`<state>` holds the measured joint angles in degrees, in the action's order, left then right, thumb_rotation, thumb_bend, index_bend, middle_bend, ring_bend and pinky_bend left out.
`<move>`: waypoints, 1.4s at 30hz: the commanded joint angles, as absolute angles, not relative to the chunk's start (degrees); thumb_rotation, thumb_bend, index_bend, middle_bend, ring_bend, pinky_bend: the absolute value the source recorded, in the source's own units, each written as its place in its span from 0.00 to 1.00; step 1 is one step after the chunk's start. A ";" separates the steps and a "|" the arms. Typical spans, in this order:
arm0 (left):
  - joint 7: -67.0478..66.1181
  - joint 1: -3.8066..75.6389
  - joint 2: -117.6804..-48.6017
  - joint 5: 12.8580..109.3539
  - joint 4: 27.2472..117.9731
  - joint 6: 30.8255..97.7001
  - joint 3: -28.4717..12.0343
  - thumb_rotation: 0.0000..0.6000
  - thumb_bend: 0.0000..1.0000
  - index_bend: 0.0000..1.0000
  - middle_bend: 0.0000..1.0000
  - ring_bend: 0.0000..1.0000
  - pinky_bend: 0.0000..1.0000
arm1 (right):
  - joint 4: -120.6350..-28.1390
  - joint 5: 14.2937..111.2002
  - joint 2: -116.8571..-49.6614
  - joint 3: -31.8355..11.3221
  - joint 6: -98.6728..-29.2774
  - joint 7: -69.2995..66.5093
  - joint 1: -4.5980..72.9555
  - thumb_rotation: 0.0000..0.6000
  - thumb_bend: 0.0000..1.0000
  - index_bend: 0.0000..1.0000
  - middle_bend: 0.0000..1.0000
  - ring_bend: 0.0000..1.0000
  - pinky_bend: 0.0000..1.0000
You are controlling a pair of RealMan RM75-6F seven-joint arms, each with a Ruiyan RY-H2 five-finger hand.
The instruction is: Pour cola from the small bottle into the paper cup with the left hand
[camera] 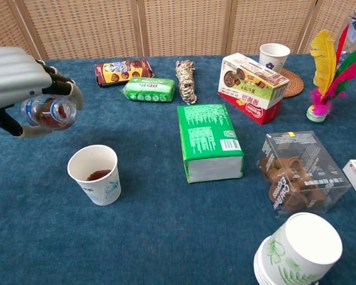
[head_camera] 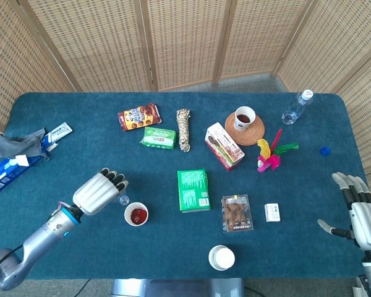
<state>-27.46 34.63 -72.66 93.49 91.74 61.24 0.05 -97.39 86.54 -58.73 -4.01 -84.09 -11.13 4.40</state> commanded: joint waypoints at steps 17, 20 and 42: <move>17.30 23.60 -86.25 78.79 78.49 74.87 -7.67 1.00 0.43 0.41 0.36 0.36 0.53 | -97.39 86.01 -60.01 -3.47 -82.39 -8.09 5.06 1.00 0.00 0.00 0.00 0.00 0.06; 20.89 23.22 -88.25 77.61 76.78 75.02 -8.87 1.00 0.43 0.41 0.36 0.36 0.53 | -97.45 86.08 -60.21 -3.34 -82.20 -7.54 5.16 1.00 0.00 0.00 0.00 0.00 0.06; 39.54 24.51 -97.62 71.65 64.48 68.86 -15.77 1.00 0.42 0.41 0.36 0.33 0.52 | -97.72 86.35 -61.07 -2.63 -81.31 -5.40 5.54 1.00 0.00 0.00 0.00 0.00 0.06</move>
